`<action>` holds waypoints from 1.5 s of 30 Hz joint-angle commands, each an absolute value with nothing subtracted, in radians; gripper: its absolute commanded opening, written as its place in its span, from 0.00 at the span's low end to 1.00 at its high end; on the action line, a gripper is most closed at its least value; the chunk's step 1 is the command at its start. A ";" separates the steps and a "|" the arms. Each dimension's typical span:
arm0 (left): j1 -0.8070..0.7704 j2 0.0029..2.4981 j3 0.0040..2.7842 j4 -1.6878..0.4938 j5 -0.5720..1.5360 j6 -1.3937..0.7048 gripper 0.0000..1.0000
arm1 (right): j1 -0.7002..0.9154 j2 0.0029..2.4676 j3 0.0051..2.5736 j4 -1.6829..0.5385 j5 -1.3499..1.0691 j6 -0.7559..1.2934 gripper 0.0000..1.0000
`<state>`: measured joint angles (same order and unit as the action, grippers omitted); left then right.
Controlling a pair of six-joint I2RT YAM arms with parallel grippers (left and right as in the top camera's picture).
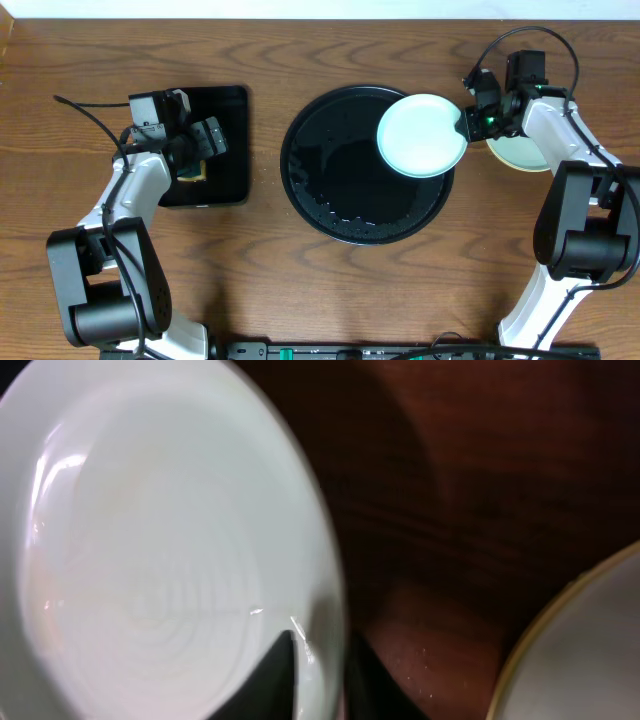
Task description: Clean dirty plates on tray and stack at the side
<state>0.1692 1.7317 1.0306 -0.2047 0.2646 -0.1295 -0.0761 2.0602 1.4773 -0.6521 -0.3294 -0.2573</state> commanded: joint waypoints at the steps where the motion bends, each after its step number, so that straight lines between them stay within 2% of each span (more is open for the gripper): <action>1: 0.173 1.723 1.034 -0.204 0.276 -0.120 0.94 | -0.071 2.066 1.472 -0.632 -0.349 -0.249 0.07; 2: 0.173 1.723 1.034 -0.204 0.276 -0.120 0.94 | -0.071 2.063 1.484 -0.632 -0.356 -0.213 0.01; 8: 0.173 1.723 1.034 -0.204 0.276 -0.120 0.94 | -0.064 1.988 1.573 -0.664 -0.488 -0.084 0.01; 11: 0.173 1.723 1.034 -0.204 0.276 -0.120 0.95 | -0.035 1.910 1.600 -0.683 -0.443 -0.083 0.01; 17: 0.173 1.723 1.034 -0.204 0.276 -0.120 0.95 | 0.110 1.717 1.603 -0.742 -0.065 -0.118 0.01; 21: 0.173 1.723 1.034 -0.204 0.277 -0.120 0.95 | 0.279 1.641 1.603 -0.778 0.286 -0.121 0.01; 24: 0.173 1.723 1.034 -0.204 0.276 -0.120 0.95 | 0.416 1.636 1.602 -0.801 0.514 -0.119 0.01; 31: 0.173 1.723 1.034 -0.204 0.276 -0.120 0.95 | 0.680 1.687 1.547 -0.802 1.028 0.035 0.01; 36: 0.173 1.723 1.034 -0.204 0.276 -0.120 0.95 | 0.774 1.740 1.509 -0.801 1.188 0.113 0.01; 45: 0.173 1.723 1.034 -0.204 0.276 -0.120 0.95 | 0.778 1.806 1.508 -0.786 1.189 0.110 0.01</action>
<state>0.1692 1.7317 1.0309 -0.2047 0.2646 -0.1299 0.7815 1.8023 1.5078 -0.7959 1.1248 0.0788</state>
